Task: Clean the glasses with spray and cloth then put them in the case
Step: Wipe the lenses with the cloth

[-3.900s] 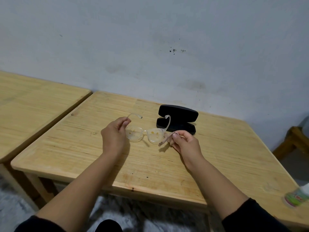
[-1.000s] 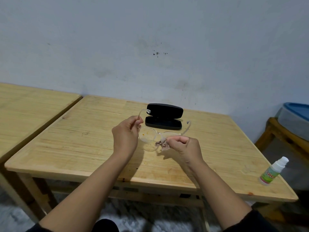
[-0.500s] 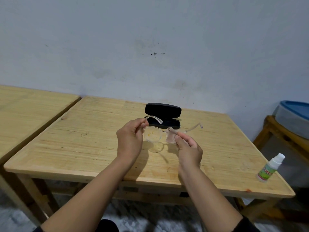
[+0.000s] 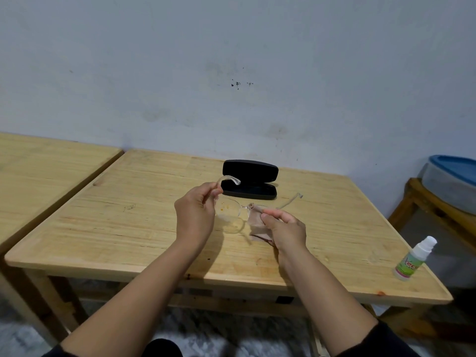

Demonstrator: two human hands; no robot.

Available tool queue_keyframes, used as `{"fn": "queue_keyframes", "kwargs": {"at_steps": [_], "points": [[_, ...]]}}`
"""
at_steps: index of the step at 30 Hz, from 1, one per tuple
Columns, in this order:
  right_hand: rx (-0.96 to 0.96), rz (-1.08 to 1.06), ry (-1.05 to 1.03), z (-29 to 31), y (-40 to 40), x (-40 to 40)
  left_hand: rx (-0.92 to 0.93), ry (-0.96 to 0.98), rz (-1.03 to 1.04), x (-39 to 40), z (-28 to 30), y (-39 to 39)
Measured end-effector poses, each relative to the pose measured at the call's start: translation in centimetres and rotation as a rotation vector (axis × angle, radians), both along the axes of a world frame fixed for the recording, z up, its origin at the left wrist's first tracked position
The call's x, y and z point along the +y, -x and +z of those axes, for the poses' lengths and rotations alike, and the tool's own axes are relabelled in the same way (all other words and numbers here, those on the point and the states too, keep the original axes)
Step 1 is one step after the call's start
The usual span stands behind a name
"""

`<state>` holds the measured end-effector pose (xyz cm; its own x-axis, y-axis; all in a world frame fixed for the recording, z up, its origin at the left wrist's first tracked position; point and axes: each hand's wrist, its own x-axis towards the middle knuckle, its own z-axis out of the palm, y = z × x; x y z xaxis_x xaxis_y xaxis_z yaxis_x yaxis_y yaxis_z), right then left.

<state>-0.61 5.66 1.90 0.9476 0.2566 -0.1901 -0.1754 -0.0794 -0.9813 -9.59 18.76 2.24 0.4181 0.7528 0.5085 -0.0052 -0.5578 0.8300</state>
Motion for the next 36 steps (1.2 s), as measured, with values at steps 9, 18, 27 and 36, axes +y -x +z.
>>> {"fn": "queue_keyframes", "kwargs": {"at_steps": [9, 18, 27, 36], "points": [[-0.082, 0.047, 0.265, 0.7, -0.9, 0.5, 0.007, 0.098, 0.043, 0.1, -0.8, 0.3], [0.017, 0.048, 0.159, 1.6, -1.3, 0.2, -0.042, 0.106, 0.028, -0.3, -0.1, 0.1], [0.160, 0.077, 0.070, 1.8, -0.7, 0.6, -0.056, 0.077, 0.022, 0.1, -0.3, 0.5], [0.198, 0.070, -0.003, 4.3, -1.1, 1.6, -0.152, 0.094, 0.023, 0.8, 2.0, -0.2]]}}
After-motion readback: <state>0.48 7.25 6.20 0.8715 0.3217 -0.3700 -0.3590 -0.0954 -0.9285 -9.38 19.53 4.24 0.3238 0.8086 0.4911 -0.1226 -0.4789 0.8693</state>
